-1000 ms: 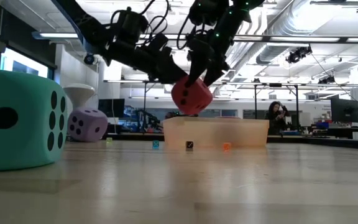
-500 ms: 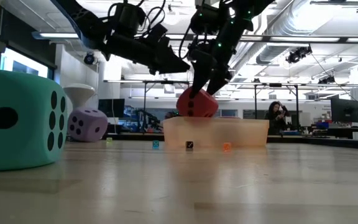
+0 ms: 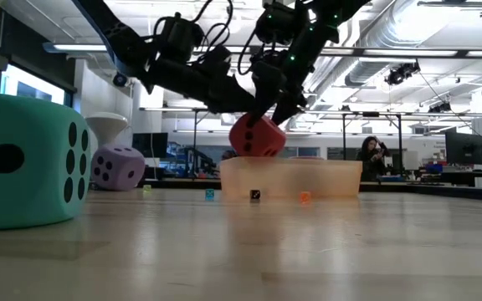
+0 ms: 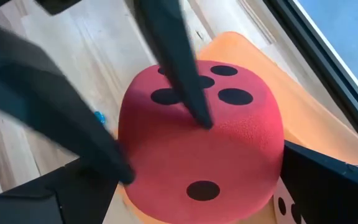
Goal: Pick & Place Dice
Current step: Put the large red dice into the orange bin, then put the bottom small blue dice into the orange bin
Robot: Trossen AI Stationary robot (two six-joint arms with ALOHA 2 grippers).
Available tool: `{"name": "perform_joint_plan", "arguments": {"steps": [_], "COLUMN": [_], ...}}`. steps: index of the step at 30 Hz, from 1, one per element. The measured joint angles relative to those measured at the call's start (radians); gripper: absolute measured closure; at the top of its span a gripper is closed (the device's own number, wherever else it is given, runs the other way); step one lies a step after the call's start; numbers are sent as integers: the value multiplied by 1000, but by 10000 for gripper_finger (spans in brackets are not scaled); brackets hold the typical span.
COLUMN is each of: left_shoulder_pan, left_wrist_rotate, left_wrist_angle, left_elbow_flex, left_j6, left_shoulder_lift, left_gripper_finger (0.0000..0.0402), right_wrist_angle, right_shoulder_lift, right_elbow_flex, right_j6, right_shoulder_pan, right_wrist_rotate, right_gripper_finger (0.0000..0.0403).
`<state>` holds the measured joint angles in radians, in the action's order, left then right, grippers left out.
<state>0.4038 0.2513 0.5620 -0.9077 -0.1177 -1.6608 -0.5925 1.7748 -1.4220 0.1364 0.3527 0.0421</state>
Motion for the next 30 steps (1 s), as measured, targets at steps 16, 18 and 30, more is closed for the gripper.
{"name": "perform_joint_plan", "arguments": {"steps": [16,18,30], "left_shoulder_pan": [24,28,31], "left_wrist_rotate": [-26,-26,-27], "left_wrist_angle": [-49,-47,-86], "left_elbow_flex": [1,1,1], "left_j6": [18,19,13], "left_shoulder_lift": [-85,-83,19], "left_gripper_finger": [251,251,251], "right_wrist_angle": [10,8,4], "right_shoulder_lift": [2,2,-68], "right_elbow_flex": [0,0,0], "right_j6": [2,2,-8], "right_shoulder_pan": [-30,-33,-34], "right_wrist_rotate": [-23,-23,59], "right_gripper_finger": [3,3,3]}}
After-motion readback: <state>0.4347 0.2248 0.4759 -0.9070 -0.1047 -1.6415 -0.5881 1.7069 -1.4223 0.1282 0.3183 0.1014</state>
